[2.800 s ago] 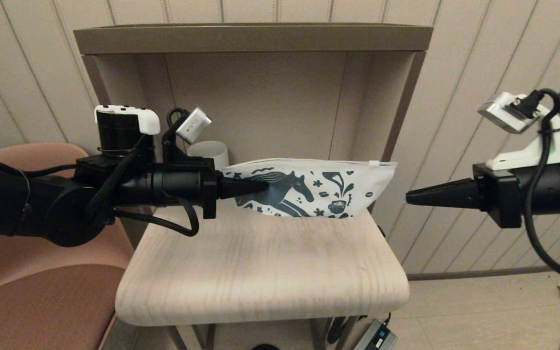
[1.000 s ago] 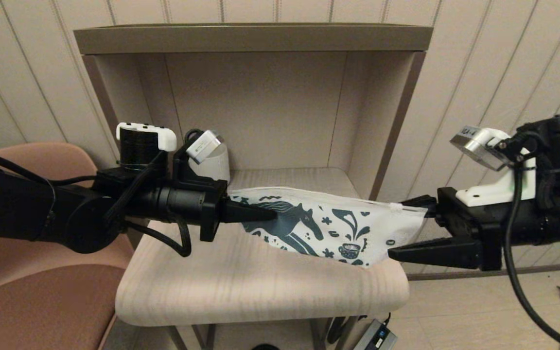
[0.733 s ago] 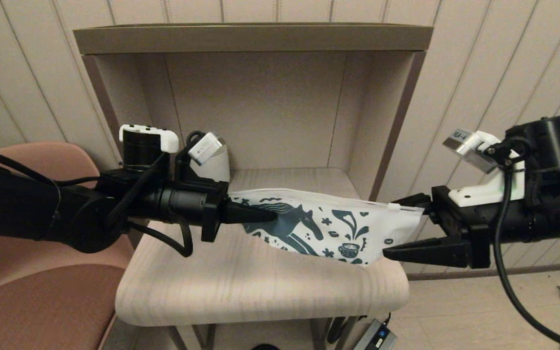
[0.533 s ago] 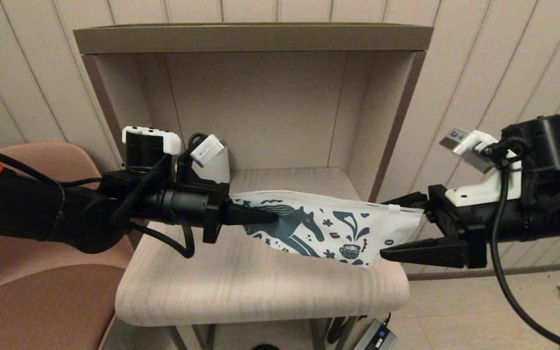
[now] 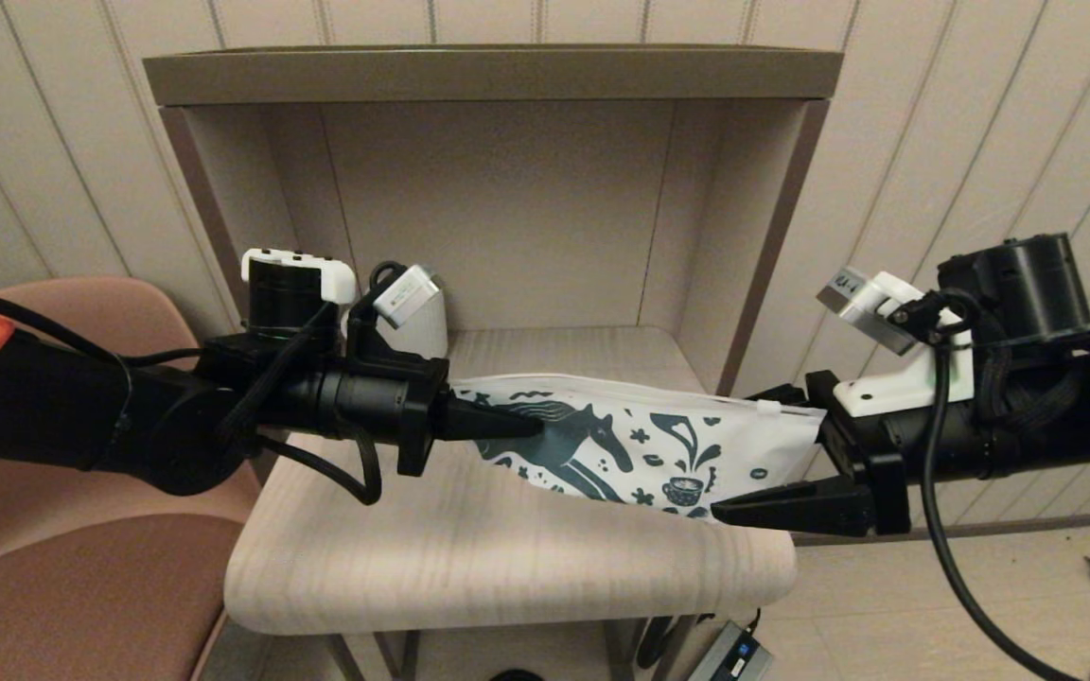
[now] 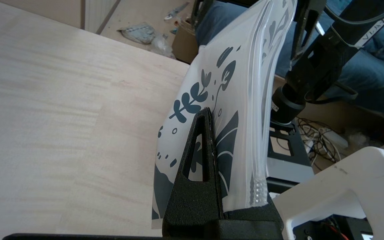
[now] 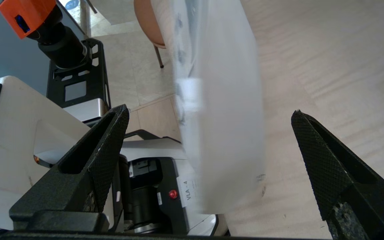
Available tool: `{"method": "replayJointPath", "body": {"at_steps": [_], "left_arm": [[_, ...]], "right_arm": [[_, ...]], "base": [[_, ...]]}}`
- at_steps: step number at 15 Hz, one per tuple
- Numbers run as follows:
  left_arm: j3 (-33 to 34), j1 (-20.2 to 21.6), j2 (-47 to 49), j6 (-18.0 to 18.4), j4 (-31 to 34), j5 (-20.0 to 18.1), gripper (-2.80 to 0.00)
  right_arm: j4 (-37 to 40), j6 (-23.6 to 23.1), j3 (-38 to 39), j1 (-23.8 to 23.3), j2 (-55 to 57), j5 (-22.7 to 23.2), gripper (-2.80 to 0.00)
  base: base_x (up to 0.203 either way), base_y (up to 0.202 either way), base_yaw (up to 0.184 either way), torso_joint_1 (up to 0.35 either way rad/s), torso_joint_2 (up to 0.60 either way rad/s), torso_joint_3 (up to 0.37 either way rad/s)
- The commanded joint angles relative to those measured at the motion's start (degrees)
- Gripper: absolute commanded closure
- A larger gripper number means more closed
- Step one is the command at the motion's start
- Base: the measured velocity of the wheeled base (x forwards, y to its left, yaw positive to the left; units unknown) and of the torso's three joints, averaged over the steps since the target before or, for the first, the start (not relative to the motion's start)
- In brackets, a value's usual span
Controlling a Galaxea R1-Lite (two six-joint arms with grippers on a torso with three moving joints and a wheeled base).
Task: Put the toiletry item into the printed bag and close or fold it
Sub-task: Hand it to the other hand
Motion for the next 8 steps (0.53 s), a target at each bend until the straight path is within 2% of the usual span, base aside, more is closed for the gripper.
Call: {"method": "replayJointPath", "body": {"at_steps": [1,8], "left_arm": [[0.07,0.0,0.04,-0.06,-0.2,-0.37,0.0],[0.33,0.0,-0.05,0.02,-0.29,-0.37,0.0]], "right_arm": [[0.0,-0.16,-0.16,-0.23,0.5,0.3,-2.8],[-0.09,-0.23,-0.27,-1.29,0.06,0.3,-2.8]], "base": [[0.0,0.0,0.0,0.0,0.0,0.0],[0.0,0.0,0.0,0.0,0.0,0.0]]}}
